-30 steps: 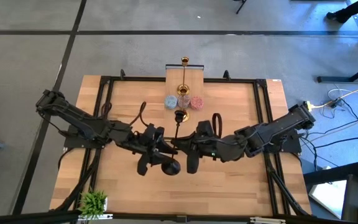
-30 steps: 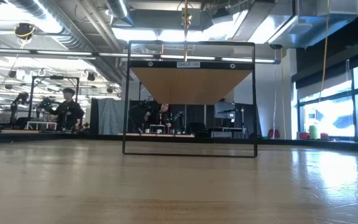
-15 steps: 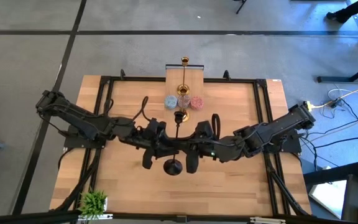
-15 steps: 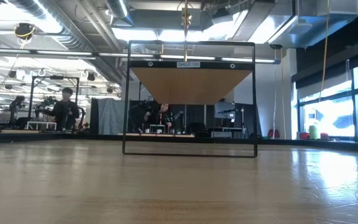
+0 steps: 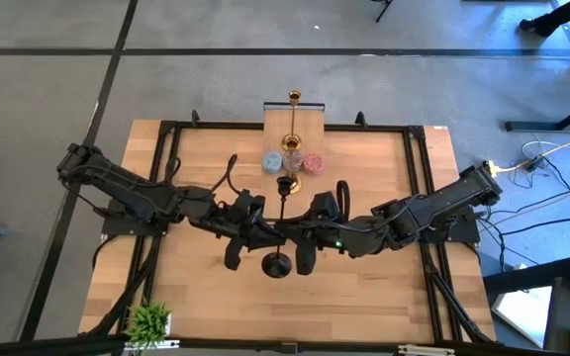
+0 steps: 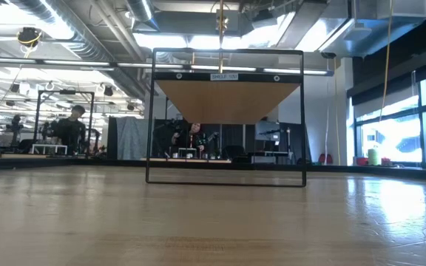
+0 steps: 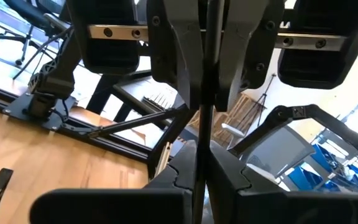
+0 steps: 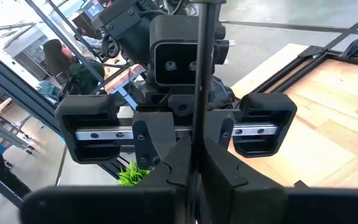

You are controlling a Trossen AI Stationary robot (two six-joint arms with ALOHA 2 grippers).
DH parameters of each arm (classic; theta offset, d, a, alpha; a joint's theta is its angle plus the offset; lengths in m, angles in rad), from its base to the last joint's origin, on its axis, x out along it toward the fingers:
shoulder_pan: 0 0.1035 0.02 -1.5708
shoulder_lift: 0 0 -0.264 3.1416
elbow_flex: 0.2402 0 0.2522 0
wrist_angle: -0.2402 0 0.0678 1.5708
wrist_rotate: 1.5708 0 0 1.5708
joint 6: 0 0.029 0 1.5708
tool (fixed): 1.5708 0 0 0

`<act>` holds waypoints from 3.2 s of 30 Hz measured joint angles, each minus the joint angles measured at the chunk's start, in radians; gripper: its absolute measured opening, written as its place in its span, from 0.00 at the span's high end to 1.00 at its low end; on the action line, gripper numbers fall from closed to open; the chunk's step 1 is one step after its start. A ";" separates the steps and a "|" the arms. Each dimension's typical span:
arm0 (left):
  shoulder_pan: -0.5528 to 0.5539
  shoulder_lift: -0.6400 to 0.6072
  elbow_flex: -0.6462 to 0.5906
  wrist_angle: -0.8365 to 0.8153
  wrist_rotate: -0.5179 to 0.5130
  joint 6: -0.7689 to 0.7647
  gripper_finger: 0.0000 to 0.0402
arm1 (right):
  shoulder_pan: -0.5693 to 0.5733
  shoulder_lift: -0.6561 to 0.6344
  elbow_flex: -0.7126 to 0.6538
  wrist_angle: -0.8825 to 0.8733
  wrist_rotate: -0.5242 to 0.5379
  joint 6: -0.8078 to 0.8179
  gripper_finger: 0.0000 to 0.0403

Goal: Pick & Place candle stick holders
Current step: Put the black candle holder on the shelf

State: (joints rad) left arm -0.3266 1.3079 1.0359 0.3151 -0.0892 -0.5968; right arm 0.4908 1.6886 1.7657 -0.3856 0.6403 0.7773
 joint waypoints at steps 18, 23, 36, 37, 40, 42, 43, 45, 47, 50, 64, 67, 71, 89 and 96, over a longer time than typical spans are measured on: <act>-0.100 -0.076 0.001 -0.064 -0.377 0.034 0.97 | 0.047 -0.008 0.025 0.004 -0.018 -0.007 0.45; -0.118 -0.164 0.001 -0.199 -0.553 0.121 0.97 | 0.076 -0.009 0.053 0.000 -0.146 -0.083 0.44; 0.073 -0.338 0.001 -0.414 -0.564 0.206 0.97 | 0.209 -0.009 0.056 -0.114 -0.131 -0.157 0.57; 0.094 -0.342 0.001 -0.416 -0.550 0.209 0.97 | 0.214 -0.009 0.056 -0.129 -0.124 -0.158 0.59; 0.167 -0.346 0.001 -0.422 -0.478 0.210 0.97 | 0.220 -0.009 0.056 -0.179 -0.123 -0.158 0.67; 0.218 -0.343 0.001 -0.432 -0.423 0.211 0.97 | 0.215 -0.009 0.056 -0.216 -0.137 -0.158 0.72; 0.242 -0.338 0.001 -0.431 -0.398 0.210 0.97 | 0.209 -0.009 0.056 -0.230 -0.149 -0.158 0.74; 0.294 -0.328 0.001 -0.443 -0.360 0.207 0.97 | 0.194 -0.009 0.056 -0.251 -0.191 -0.157 0.79; 0.341 -0.318 0.001 -0.448 -0.336 0.206 0.97 | 0.175 -0.009 0.056 -0.265 -0.260 -0.157 0.84; 0.415 -0.306 0.001 -0.454 -0.306 0.200 0.97 | 0.144 -0.020 0.056 -0.300 -0.369 -0.157 0.89; 0.634 -0.261 0.001 -0.377 -0.171 0.160 0.97 | 0.135 -0.251 -0.126 -0.421 -0.292 -0.183 0.92; 0.670 -0.248 0.001 -0.336 -0.133 0.135 0.97 | 0.135 -0.362 -0.302 -0.267 -0.293 -0.183 0.92; 0.719 -0.226 0.001 -0.315 -0.121 0.111 0.97 | 0.135 -0.525 -0.579 0.035 -0.293 -0.183 0.92; 0.896 -0.010 0.001 -0.086 0.037 0.206 0.97 | 0.123 -0.739 -0.862 0.224 -0.277 -0.351 0.92; 0.979 0.096 0.001 -0.012 0.177 0.271 0.97 | 0.122 -0.761 -0.862 0.190 -0.219 -0.359 0.92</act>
State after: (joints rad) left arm 0.6520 1.4037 1.0370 0.3028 0.0874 -0.3254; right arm 0.6132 0.9279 0.9035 -0.1959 0.4211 0.4187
